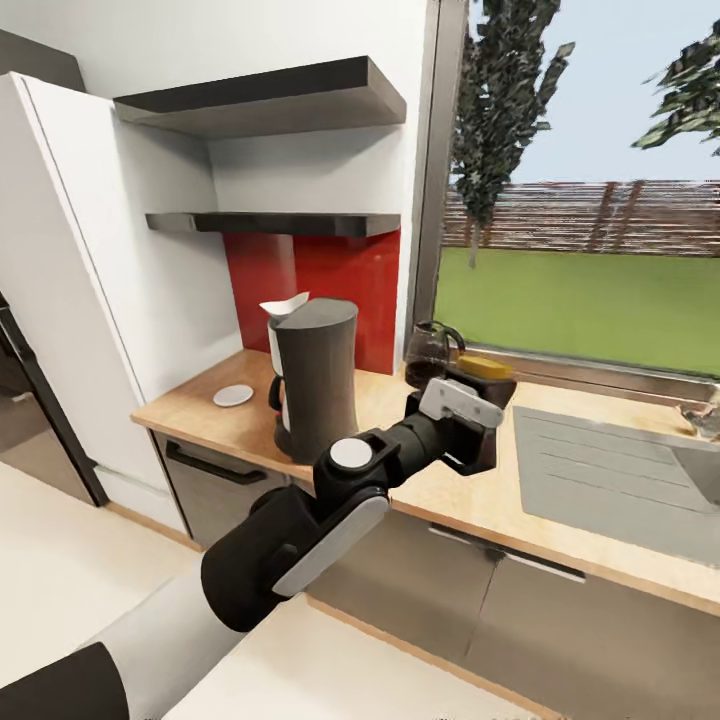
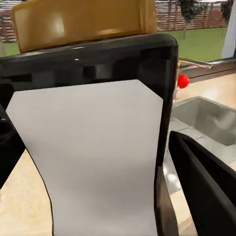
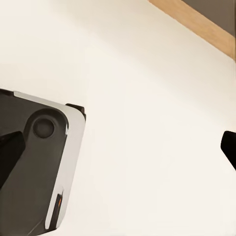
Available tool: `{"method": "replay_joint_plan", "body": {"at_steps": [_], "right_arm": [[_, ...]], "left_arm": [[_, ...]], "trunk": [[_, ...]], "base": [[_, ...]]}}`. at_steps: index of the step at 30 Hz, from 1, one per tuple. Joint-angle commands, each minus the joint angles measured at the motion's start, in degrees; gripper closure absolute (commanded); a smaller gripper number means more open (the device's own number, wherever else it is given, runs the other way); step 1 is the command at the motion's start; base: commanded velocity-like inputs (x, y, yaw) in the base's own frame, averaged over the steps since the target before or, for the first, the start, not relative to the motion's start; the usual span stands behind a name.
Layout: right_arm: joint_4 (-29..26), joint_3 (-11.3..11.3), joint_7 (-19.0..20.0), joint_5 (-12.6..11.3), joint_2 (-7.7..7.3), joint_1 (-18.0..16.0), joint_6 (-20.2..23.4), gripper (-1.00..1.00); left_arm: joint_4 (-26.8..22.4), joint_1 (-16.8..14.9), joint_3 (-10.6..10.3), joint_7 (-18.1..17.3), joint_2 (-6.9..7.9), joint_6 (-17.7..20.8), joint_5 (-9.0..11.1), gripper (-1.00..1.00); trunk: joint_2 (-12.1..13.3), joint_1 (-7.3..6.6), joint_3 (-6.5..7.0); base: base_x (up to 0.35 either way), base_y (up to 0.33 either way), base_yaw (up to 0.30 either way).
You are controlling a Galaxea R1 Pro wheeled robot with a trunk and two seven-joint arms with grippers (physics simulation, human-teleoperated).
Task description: Set up a coffee station on the kitchen countertop: keep the coffee maker on the countertop, move the bottle of coffee from the kitchen shelf to the counter next to the coffee maker, place a paper coffee filter on top of the coffee maker, put the saucer next to the coffee maker with the coffee cup on the saucer, and place the electric kettle next to the coffee maker.
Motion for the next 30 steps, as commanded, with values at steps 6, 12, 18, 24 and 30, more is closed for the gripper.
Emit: {"method": "replay_joint_plan", "body": {"at_steps": [6,12,18,24,30], "right_arm": [[0.08,-0.49,0.34,0.18,-0.03,-0.03,-0.19,-1.00],[0.08,-0.48,0.30,0.18,-0.03,-0.03,-0.19,-1.00],[0.08,-0.49,0.26,0.18,-0.03,-0.03,-0.19,-1.00],[0.08,-0.49,0.25,0.18,-0.03,-0.03,-0.19,-1.00],[0.08,-0.49,0.25,0.18,-0.03,-0.03,-0.19,-1.00]], "left_arm": [[4.55,0.05,-1.80,0.57,2.67,-8.47,0.82,1.00],[7.41,0.12,-2.25,0.03,6.94,-15.92,0.82,1.00],[8.21,0.15,-2.83,-0.97,9.20,-18.18,0.82,1.00],[12.08,0.15,-5.20,-1.88,11.56,-27.58,0.76,1.00],[12.97,0.15,-6.07,-3.93,13.09,-29.41,0.80,1.00]], "trunk": [[-0.09,0.02,0.08],[-0.09,0.02,0.24],[-0.09,0.02,0.33],[-0.09,0.02,0.34],[-0.09,0.02,0.34]], "base": [[0.000,0.000,-0.244],[0.000,0.000,-0.212],[0.000,0.000,-0.093],[0.000,0.000,-0.073],[0.000,0.000,-0.203]]}}
